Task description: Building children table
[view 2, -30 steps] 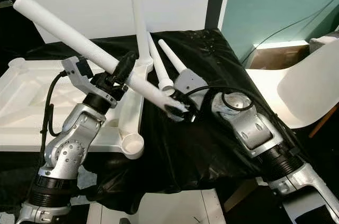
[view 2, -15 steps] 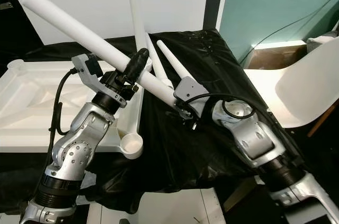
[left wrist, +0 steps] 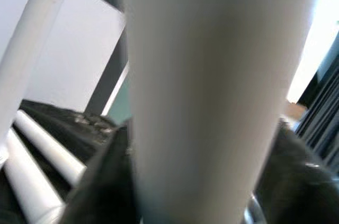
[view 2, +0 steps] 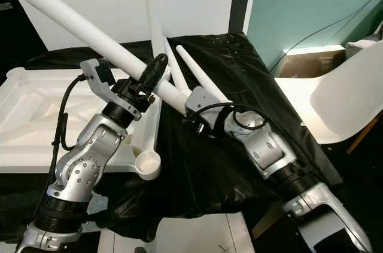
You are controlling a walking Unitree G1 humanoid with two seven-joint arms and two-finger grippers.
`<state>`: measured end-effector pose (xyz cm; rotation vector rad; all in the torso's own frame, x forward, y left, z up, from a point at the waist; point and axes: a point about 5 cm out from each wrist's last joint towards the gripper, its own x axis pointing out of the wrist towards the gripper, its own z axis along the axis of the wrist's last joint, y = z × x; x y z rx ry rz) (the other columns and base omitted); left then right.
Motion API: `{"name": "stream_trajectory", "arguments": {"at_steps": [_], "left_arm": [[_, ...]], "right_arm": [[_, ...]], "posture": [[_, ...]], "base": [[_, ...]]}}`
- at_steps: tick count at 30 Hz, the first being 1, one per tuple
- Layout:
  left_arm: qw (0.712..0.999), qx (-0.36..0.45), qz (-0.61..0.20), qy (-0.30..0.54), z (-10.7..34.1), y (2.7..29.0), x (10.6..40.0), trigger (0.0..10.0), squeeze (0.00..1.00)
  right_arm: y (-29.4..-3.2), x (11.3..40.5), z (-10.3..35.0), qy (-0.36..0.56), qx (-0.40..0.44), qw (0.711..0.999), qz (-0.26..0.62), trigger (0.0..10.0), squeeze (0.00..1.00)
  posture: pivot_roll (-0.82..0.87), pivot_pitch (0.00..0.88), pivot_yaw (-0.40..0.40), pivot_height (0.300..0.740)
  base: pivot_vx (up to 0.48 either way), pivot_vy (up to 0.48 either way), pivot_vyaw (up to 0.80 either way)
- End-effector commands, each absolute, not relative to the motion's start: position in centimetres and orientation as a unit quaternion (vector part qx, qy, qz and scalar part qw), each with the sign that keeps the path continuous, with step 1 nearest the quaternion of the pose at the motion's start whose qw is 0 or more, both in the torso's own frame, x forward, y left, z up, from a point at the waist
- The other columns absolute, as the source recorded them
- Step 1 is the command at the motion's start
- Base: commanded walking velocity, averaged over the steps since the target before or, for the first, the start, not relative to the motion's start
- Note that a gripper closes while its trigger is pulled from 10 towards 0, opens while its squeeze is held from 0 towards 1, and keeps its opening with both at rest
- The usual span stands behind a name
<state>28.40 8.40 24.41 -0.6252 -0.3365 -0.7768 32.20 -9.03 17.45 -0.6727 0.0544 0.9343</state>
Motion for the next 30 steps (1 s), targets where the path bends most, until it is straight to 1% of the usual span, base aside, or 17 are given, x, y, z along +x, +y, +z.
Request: {"name": "stream_trajectory", "arguments": {"at_steps": [1,4,5,6,7,9,11,14,15,17,18,23,24,26,28,29,30], "left_arm": [[0.778,-0.275,-0.518,-0.224,25.8,7.8,26.7,10.0,1.0],[0.755,-0.314,-0.528,-0.23,26.3,8.4,26.5,10.0,1.0],[0.739,-0.333,-0.537,-0.234,26.5,8.7,26.4,10.0,0.17],[0.739,-0.333,-0.537,-0.234,26.5,8.7,26.4,10.0,0.17],[0.724,-0.351,-0.543,-0.239,26.7,9.0,26.2,10.0,0.0],[0.716,-0.361,-0.546,-0.243,26.8,9.3,26.2,10.0,0.0],[0.713,-0.362,-0.548,-0.245,26.9,9.4,26.1,10.0,0.0],[0.714,-0.349,-0.558,-0.239,26.6,9.2,25.8,10.0,0.0],[0.714,-0.345,-0.562,-0.236,26.5,9.0,25.6,10.0,0.0],[0.714,-0.345,-0.562,-0.236,26.5,9.0,25.6,10.0,0.0],[0.711,-0.344,-0.568,-0.234,26.4,8.8,25.4,0.0,0.0],[0.697,-0.348,-0.581,-0.237,26.4,8.6,25.1,0.0,0.0],[0.694,-0.348,-0.584,-0.237,26.4,8.7,25.0,0.0,0.0],[0.694,-0.348,-0.584,-0.237,26.4,8.7,25.0,0.0,0.0],[0.694,-0.347,-0.585,-0.237,26.4,8.9,25.0,0.0,0.0],[0.694,-0.347,-0.585,-0.237,26.4,8.9,25.0,0.0,0.0],[0.696,-0.348,-0.581,-0.239,26.4,9.0,25.2,0.0,0.0]], "right_arm": [[-9.3,32.4,17.7,0.033,-0.3,0.837,0.457,0.0,0.0],[-10.1,32.5,18.0,0.04,-0.281,0.813,0.508,0.0,0.0],[-10.7,32.4,18.1,0.048,-0.264,0.799,0.538,0.0,0.0],[-10.7,32.4,18.1,0.048,-0.264,0.799,0.538,0.0,0.0],[-11.3,32.3,18.2,0.058,-0.248,0.784,0.566,0.0,0.09],[-11.8,32.1,18.2,0.067,-0.238,0.769,0.589,0.0,0.15],[-12.3,31.9,18.2,0.074,-0.24,0.755,0.606,0.0,0.14],[-13.0,31.5,18.2,0.084,-0.261,0.73,0.626,0.0,0.11],[-13.1,31.6,18.3,0.086,-0.273,0.727,0.624,0.0,0.0],[-13.1,31.6,18.3,0.086,-0.273,0.727,0.624,0.0,0.0],[-13.1,31.7,18.3,0.085,-0.283,0.726,0.621,0.0,0.0],[-12.5,32.2,18.2,0.074,-0.304,0.74,0.596,0.0,0.0],[-12.2,32.6,18.0,0.07,-0.311,0.753,0.576,10.0,0.0],[-12.2,32.6,18.0,0.07,-0.311,0.753,0.576,10.0,0.0],[-11.9,33.7,17.9,0.056,-0.333,0.79,0.513,10.0,0.0],[-11.9,33.7,17.9,0.056,-0.333,0.79,0.513,10.0,0.0],[-11.8,34.4,18.0,0.048,-0.343,0.813,0.468,10.0,0.0]], "posture": [[-0.08,0.0,0.027,0.74],[-0.09,0.0,0.032,0.74],[-0.1,0.0,0.032,0.74],[-0.1,0.0,0.032,0.74],[-0.1,0.0,0.031,0.74],[-0.1,0.0,0.032,0.74],[-0.1,0.0,0.031,0.74],[-0.1,0.0,0.031,0.74],[-0.1,0.0,0.032,0.74],[-0.1,0.0,0.032,0.74],[-0.11,0.0,0.032,0.74],[-0.11,0.0,0.038,0.74],[-0.1,0.0,0.042,0.74],[-0.1,0.0,0.042,0.74],[-0.1,0.0,0.048,0.74],[-0.1,0.0,0.048,0.74],[-0.1,0.0,0.048,0.74]], "base": [[0.0,0.0,0.0],[0.0,0.0,0.0],[0.0,0.0,0.0],[0.0,0.0,0.0],[0.0,0.0,0.0],[0.0,0.0,0.0],[0.0,0.0,0.0],[0.0,0.0,0.0],[0.0,0.0,0.0],[0.0,0.0,0.0],[0.0,0.0,0.0],[0.0,0.0,0.0],[0.0,0.0,0.0],[0.0,0.0,0.0],[0.0,0.0,0.0],[0.0,0.0,0.0],[0.0,0.0,0.0]]}}
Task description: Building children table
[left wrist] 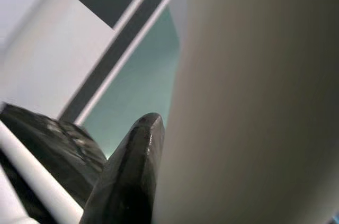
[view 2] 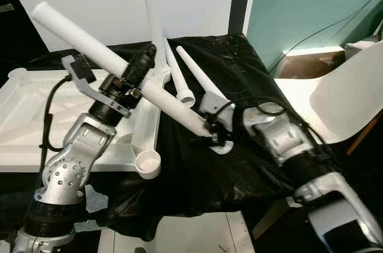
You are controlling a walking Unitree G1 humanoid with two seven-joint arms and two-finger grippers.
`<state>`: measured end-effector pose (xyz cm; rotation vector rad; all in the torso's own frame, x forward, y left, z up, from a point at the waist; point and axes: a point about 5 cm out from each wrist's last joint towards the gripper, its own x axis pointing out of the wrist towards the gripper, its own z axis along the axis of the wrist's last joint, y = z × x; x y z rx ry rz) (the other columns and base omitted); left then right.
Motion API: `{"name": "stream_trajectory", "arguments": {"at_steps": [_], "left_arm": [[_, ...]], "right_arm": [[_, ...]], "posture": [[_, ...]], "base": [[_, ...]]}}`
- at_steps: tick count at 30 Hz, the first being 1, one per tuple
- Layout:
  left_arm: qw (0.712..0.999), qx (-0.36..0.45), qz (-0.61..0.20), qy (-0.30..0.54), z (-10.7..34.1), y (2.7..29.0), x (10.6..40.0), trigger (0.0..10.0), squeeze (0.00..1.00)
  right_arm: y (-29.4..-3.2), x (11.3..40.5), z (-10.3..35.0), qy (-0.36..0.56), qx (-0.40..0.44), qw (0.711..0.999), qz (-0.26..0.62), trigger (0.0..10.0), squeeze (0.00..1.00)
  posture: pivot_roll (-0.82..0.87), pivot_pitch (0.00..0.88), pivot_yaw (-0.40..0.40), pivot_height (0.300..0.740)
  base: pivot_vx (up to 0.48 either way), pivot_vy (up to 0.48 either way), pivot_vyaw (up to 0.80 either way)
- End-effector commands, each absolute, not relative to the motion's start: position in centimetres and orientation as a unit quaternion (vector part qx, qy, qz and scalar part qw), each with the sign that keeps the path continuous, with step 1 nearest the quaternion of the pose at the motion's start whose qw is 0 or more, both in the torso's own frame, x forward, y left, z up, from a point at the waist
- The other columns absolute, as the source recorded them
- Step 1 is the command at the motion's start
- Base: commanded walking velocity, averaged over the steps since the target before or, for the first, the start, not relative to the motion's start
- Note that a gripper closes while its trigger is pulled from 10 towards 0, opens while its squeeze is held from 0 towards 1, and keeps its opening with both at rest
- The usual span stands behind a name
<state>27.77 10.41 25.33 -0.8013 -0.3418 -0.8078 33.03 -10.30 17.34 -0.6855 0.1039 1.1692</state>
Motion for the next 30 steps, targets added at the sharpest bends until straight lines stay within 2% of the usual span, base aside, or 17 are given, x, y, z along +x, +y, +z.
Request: {"name": "stream_trajectory", "arguments": {"at_steps": [1,2,6,7,9,10,15,16,18,20,21,23,24,25,26,27,30], "left_arm": [[0.702,-0.349,-0.572,-0.24,26.4,9.2,25.4,0.0,0.0],[0.708,-0.347,-0.566,-0.239,26.4,9.2,25.6,0.0,0.0],[0.719,-0.338,-0.559,-0.236,26.3,9.0,25.9,0.0,0.0],[0.721,-0.336,-0.558,-0.234,26.3,8.9,25.9,0.0,0.0],[0.721,-0.336,-0.558,-0.234,26.3,8.9,25.9,0.0,0.0],[0.727,-0.333,-0.556,-0.229,26.1,8.6,26.2,0.0,0.0],[0.73,-0.33,-0.554,-0.226,26.1,8.4,26.3,0.0,0.0],[0.733,-0.329,-0.551,-0.225,26.0,8.4,26.4,0.0,0.0],[0.736,-0.328,-0.548,-0.224,26.0,8.3,26.5,0.0,0.0],[0.739,-0.326,-0.546,-0.223,25.9,8.3,26.6,0.0,0.0],[0.741,-0.325,-0.544,-0.223,25.8,8.2,26.7,0.0,0.0],[0.742,-0.323,-0.544,-0.222,25.7,8.2,26.7,0.0,0.0],[0.743,-0.322,-0.543,-0.222,25.7,8.2,26.7,0.0,0.0],[0.743,-0.322,-0.543,-0.222,25.7,8.2,26.7,0.0,0.0],[0.744,-0.321,-0.543,-0.222,25.7,8.1,26.7,0.0,0.0],[0.744,-0.32,-0.542,-0.223,25.7,8.1,26.8,0.0,0.0],[0.744,-0.32,-0.541,-0.225,25.8,8.1,26.8,0.0,0.0]], "right_arm": [[-11.8,35.1,18.3,0.036,-0.357,0.834,0.419,10.0,0.74],[-11.5,35.2,18.7,0.023,-0.368,0.846,0.386,10.0,1.0],[-10.6,34.8,19.4,-0.005,-0.392,0.855,0.339,10.0,1.0],[-10.1,34.5,19.8,-0.025,-0.415,0.849,0.325,10.0,0.0],[-10.1,34.5,19.8,-0.025,-0.415,0.849,0.325,10.0,0.0],[-8.5,33.0,20.7,-0.074,-0.455,0.828,0.319,10.0,0.0],[-7.7,32.0,21.0,-0.094,-0.476,0.812,0.323,10.0,0.0],[-7.7,31.7,20.9,-0.094,-0.487,0.804,0.327,7.7,0.0],[-7.8,31.3,20.8,-0.09,-0.493,0.799,0.332,7.1,0.0],[-7.8,30.9,20.7,-0.088,-0.498,0.796,0.334,7.6,0.0],[-7.7,30.6,20.8,-0.086,-0.499,0.795,0.334,9.2,0.0],[-7.7,30.4,20.9,-0.085,-0.5,0.795,0.334,9.1,0.0],[-7.7,30.3,20.9,-0.084,-0.5,0.795,0.332,8.0,0.0],[-7.7,30.3,20.9,-0.084,-0.5,0.795,0.332,8.0,0.0],[-7.7,30.2,20.9,-0.08,-0.504,0.795,0.327,3.4,0.0],[-7.9,30.2,20.7,-0.072,-0.508,0.795,0.325,0.0,0.0],[-8.2,30.3,20.3,-0.06,-0.511,0.795,0.323,0.0,0.0]], "posture": [[-0.1,0.0,0.05,0.74],[-0.11,0.0,0.053,0.74],[-0.11,0.0,0.056,0.74],[-0.12,0.0,0.059,0.74],[-0.12,0.0,0.059,0.74],[-0.13,0.0,0.059,0.74],[-0.13,0.0,0.059,0.74],[-0.13,0.0,0.059,0.74],[-0.13,0.0,0.059,0.74],[-0.14,0.0,0.059,0.74],[-0.14,0.0,0.058,0.74],[-0.14,0.0,0.058,0.74],[-0.14,0.0,0.058,0.74],[-0.14,0.0,0.058,0.74],[-0.14,0.0,0.055,0.74],[-0.14,0.0,0.052,0.74],[-0.14,0.0,0.049,0.74]], "base": [[0.0,0.0,0.0],[0.0,0.0,0.0],[0.0,0.0,0.0],[0.0,0.0,0.0],[0.0,0.0,0.0],[0.0,0.0,0.0],[0.0,0.0,0.0],[0.0,0.0,0.0],[0.0,0.0,0.0],[0.0,0.0,0.0],[0.0,0.0,0.0],[0.0,0.0,0.0],[0.0,0.0,0.0],[0.0,0.0,0.0],[0.0,0.0,0.0],[0.0,0.0,0.0],[0.0,0.0,0.0]]}}
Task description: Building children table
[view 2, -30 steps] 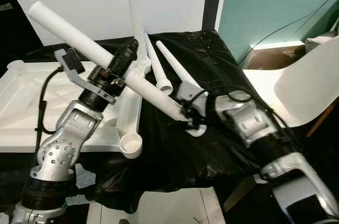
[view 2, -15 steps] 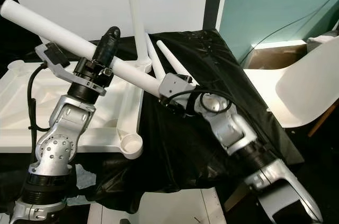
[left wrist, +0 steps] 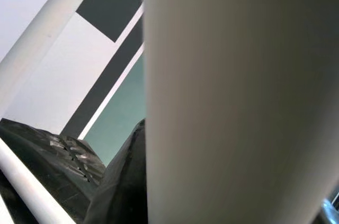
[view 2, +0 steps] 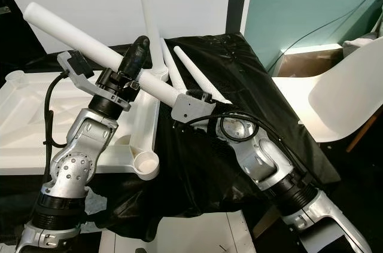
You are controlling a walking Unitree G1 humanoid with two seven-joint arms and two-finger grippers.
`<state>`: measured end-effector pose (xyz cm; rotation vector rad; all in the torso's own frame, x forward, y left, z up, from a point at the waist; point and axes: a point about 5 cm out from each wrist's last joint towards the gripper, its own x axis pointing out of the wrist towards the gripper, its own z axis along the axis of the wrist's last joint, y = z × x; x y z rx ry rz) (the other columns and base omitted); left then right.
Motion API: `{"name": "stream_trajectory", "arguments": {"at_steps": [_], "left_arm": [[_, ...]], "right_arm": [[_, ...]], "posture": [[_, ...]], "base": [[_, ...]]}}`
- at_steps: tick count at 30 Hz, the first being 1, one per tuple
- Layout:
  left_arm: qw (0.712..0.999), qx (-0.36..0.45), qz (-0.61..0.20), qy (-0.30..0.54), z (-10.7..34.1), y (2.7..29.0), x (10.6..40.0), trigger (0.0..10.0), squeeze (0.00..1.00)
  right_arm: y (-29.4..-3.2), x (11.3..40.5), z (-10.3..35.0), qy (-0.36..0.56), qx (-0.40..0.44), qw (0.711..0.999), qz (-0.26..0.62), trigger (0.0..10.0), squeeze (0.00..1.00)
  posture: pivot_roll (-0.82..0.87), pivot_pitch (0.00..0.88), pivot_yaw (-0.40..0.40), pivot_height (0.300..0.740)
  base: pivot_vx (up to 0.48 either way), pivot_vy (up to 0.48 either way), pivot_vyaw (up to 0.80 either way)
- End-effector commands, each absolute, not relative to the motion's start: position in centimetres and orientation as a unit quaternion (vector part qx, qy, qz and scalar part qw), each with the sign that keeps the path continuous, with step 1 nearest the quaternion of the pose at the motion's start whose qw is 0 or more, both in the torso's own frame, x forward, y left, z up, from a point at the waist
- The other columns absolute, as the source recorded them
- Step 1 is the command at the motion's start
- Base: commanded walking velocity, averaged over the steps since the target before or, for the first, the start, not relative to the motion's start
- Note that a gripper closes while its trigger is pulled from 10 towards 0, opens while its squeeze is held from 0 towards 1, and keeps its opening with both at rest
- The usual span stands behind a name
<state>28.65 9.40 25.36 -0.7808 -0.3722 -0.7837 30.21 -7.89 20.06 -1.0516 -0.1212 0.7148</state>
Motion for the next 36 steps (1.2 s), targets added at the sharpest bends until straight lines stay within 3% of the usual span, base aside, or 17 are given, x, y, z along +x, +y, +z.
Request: {"name": "stream_trajectory", "arguments": {"at_steps": [1,11,12,13,14,18,19,20,21,28,31,33,36], "left_arm": [[0.743,-0.32,-0.542,-0.227,25.9,8.1,26.8,0.0,0.0],[0.732,-0.339,-0.547,-0.223,26.1,8.2,26.5,0.4,0.0],[0.726,-0.349,-0.551,-0.219,26.1,8.3,26.4,3.5,0.0],[0.726,-0.349,-0.551,-0.219,26.1,8.3,26.4,3.5,0.0],[0.724,-0.353,-0.548,-0.225,26.2,8.5,26.4,10.0,1.0],[0.726,-0.359,-0.539,-0.233,26.4,8.7,26.5,10.0,1.0],[0.743,-0.346,-0.523,-0.233,26.2,8.9,26.8,10.0,1.0],[0.743,-0.346,-0.523,-0.233,26.2,8.9,26.8,10.0,1.0],[0.757,-0.326,-0.519,-0.227,25.8,8.9,27.0,10.0,0.0],[0.809,-0.243,-0.506,-0.177,22.9,9.1,27.6,10.0,0.0],[0.839,-0.194,-0.491,-0.13,20.6,11.3,28.1,10.0,0.0],[0.839,-0.194,-0.491,-0.13,20.6,11.3,28.1,10.0,0.0],[0.837,-0.128,-0.527,-0.07,19.1,12.5,27.2,10.0,0.0]], "right_arm": [[-8.4,30.4,19.8,-0.048,-0.515,0.794,0.321,0.0,0.0],[-9.5,31.4,19.0,-0.006,-0.483,0.818,0.313,0.0,0.0],[-9.6,31.5,19.0,-0.002,-0.473,0.824,0.312,0.0,0.0],[-9.6,31.5,19.0,-0.002,-0.473,0.824,0.312,0.0,0.0],[-9.7,31.7,19.2,0.004,-0.456,0.833,0.313,0.0,0.0],[-9.9,32.0,19.4,0.01,-0.439,0.843,0.311,0.0,0.0],[-10.3,32.3,19.6,0.014,-0.428,0.851,0.305,0.0,0.0],[-10.3,32.3,19.6,0.014,-0.428,0.851,0.305,0.0,0.0],[-10.7,32.6,19.7,0.017,-0.416,0.859,0.299,0.0,0.0],[-11.1,33.3,20.5,-0.004,-0.379,0.88,0.287,0.0,0.0],[-11.3,33.8,21.1,-0.023,-0.335,0.904,0.264,0.0,0.0],[-11.3,33.8,21.1,-0.023,-0.335,0.904,0.264,0.0,0.0],[-11.5,34.2,21.3,-0.031,-0.311,0.916,0.252,0.0,0.0]], "posture": [[-0.13,0.0,0.047,0.74],[-0.13,0.0,0.04,0.74],[-0.13,0.0,0.04,0.74],[-0.13,0.0,0.04,0.74],[-0.13,0.0,0.039,0.74],[-0.13,0.0,0.039,0.74],[-0.13,0.0,0.038,0.74],[-0.13,0.0,0.038,0.74],[-0.12,0.0,0.038,0.74],[-0.12,0.0,0.042,0.74],[-0.12,0.0,0.044,0.74],[-0.12,0.0,0.044,0.74],[-0.11,0.0,0.048,0.74]], "base": [[0.0,0.0,0.0],[0.0,0.0,0.0],[0.0,0.0,0.0],[0.0,0.0,0.0],[0.0,0.0,0.0],[0.0,0.0,0.0],[0.0,0.0,0.0],[0.0,0.0,0.0],[0.0,0.0,0.0],[0.0,0.0,0.0],[0.0,0.0,0.0],[0.0,0.0,0.0],[0.0,0.0,0.0]]}}
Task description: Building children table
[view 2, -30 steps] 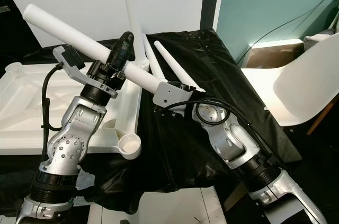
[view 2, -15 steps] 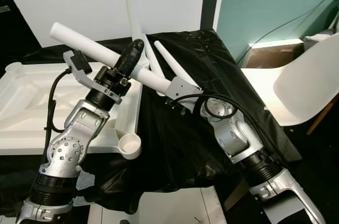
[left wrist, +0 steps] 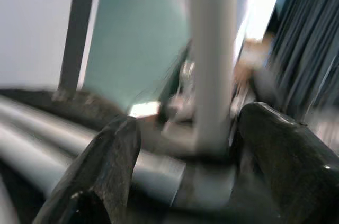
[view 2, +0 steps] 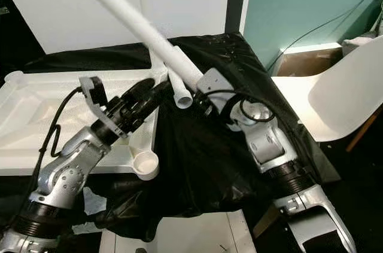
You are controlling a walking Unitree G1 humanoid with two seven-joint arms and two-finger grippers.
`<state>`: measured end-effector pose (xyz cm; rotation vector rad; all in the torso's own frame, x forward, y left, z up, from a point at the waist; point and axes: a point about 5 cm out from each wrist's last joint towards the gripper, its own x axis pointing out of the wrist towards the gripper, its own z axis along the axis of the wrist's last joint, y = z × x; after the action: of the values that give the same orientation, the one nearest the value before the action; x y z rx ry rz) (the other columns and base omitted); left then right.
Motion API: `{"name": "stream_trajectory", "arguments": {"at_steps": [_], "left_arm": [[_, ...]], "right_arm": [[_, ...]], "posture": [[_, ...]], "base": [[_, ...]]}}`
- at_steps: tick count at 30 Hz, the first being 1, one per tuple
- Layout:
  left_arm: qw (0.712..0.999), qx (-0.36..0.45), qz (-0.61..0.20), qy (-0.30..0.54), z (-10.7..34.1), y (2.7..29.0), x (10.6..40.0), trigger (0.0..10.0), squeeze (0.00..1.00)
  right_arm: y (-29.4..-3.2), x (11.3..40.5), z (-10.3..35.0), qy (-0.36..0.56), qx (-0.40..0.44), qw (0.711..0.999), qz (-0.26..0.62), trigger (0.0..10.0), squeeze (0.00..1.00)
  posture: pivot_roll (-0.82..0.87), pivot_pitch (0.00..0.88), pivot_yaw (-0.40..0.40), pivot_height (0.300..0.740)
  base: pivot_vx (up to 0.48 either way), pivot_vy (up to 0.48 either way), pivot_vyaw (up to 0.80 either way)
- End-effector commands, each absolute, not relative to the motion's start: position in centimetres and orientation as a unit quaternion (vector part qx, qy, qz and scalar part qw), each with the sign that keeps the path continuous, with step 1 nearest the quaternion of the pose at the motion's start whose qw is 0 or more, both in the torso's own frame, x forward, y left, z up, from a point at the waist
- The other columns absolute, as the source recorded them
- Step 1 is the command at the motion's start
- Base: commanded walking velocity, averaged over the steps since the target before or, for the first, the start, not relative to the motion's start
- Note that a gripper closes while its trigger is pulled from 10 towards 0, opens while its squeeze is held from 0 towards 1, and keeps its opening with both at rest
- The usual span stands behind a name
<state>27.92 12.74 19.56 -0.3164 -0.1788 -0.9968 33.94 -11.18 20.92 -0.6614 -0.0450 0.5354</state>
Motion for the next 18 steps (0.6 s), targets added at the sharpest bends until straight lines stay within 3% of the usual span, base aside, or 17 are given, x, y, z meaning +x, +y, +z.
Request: {"name": "stream_trajectory", "arguments": {"at_steps": [1,3,4,13,18], "left_arm": [[0.83,-0.109,-0.545,-0.045,18.5,12.8,26.6,10.0,0.0],[0.825,-0.098,-0.555,-0.03,18.1,13.0,26.3,10.0,0.0],[0.806,-0.073,-0.587,0.009,17.3,13.7,25.2,10.0,0.0],[0.76,-0.01,-0.644,0.089,15.2,15.7,23.8,10.0,0.0],[0.756,0.011,-0.644,0.113,14.6,16.3,23.9,10.0,0.0]], "right_arm": [[-11.3,34.1,21.5,-0.036,-0.302,0.918,0.254,0.0,0.0],[-11.3,34.1,21.6,-0.039,-0.296,0.92,0.255,0.0,0.0],[-11.0,34.1,21.8,-0.048,-0.29,0.92,0.259,10.0,0.0],[-10.4,34.1,21.9,-0.063,-0.277,0.922,0.265,10.0,0.0],[-10.2,34.0,21.8,-0.066,-0.272,0.922,0.268,10.0,0.0]], "posture": [[-0.11,0.0,0.048,0.74],[-0.11,0.0,0.048,0.74],[-0.1,0.0,0.049,0.74],[-0.09,0.0,0.053,0.74],[-0.09,0.0,0.054,0.74]], "base": [[0.0,0.0,0.0],[0.0,0.0,0.0],[0.0,0.0,0.0],[0.0,0.0,0.0],[0.0,0.0,0.0]]}}
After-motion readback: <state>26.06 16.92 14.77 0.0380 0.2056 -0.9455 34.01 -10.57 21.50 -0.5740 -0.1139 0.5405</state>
